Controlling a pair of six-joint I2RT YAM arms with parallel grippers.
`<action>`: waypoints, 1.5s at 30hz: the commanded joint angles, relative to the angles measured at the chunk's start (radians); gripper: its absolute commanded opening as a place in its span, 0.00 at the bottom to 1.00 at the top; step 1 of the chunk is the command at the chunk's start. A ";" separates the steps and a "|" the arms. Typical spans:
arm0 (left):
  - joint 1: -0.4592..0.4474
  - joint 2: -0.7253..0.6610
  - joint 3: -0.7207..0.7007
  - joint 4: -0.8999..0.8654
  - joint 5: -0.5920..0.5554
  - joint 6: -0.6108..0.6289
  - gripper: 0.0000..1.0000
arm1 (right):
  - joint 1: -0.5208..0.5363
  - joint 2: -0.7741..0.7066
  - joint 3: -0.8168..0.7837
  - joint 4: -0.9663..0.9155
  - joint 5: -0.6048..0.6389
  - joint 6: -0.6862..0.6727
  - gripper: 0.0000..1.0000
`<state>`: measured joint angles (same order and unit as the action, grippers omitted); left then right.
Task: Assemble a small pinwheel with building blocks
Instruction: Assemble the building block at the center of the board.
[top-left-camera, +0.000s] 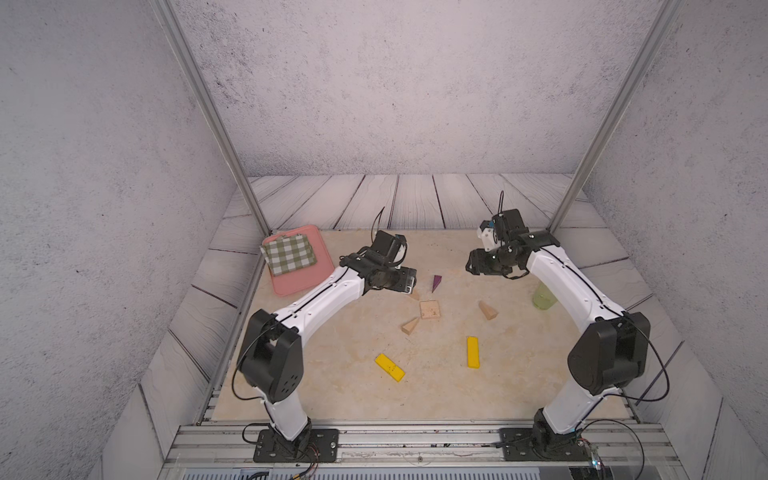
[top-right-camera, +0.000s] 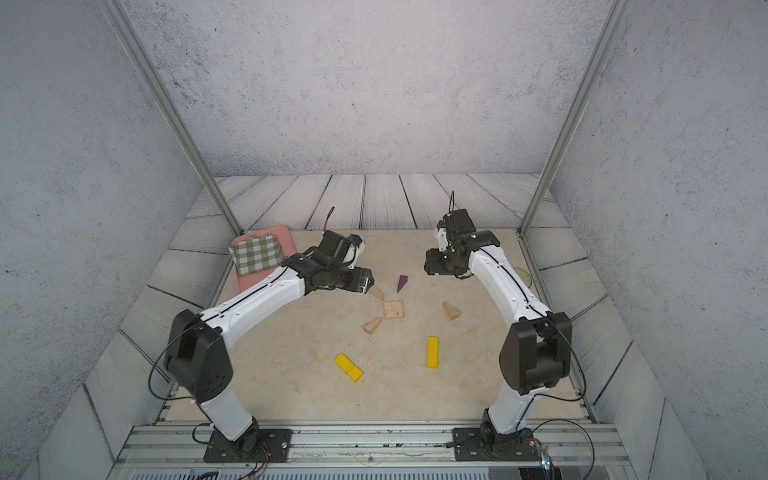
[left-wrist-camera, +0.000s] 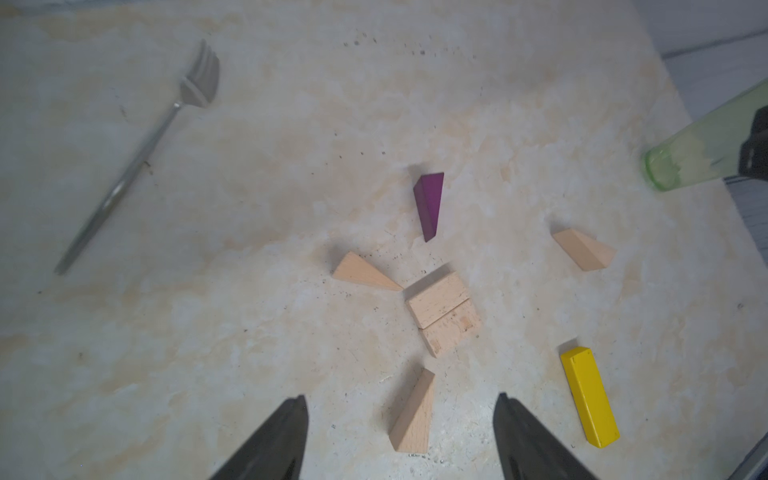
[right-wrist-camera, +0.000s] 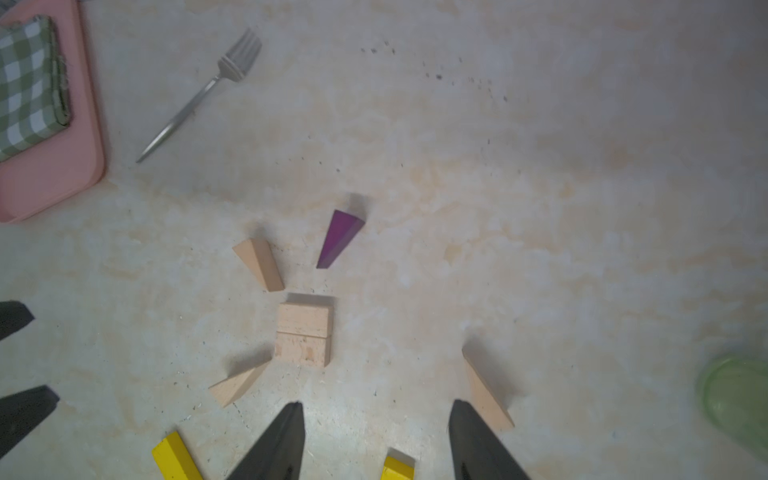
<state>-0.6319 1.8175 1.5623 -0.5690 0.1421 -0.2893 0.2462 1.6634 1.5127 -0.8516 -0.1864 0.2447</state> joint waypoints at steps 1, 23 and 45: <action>-0.023 0.138 0.152 -0.160 -0.021 0.042 0.77 | -0.034 -0.148 -0.119 0.042 -0.034 0.050 0.61; -0.074 0.746 0.864 -0.411 0.030 0.027 0.77 | -0.129 -0.364 -0.433 0.045 -0.084 0.101 0.62; -0.106 0.808 0.864 -0.318 -0.022 0.060 0.55 | -0.138 -0.384 -0.450 0.031 -0.081 0.102 0.62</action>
<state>-0.7319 2.5908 2.4065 -0.8928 0.1402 -0.2527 0.1135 1.3159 1.0698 -0.8055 -0.2604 0.3412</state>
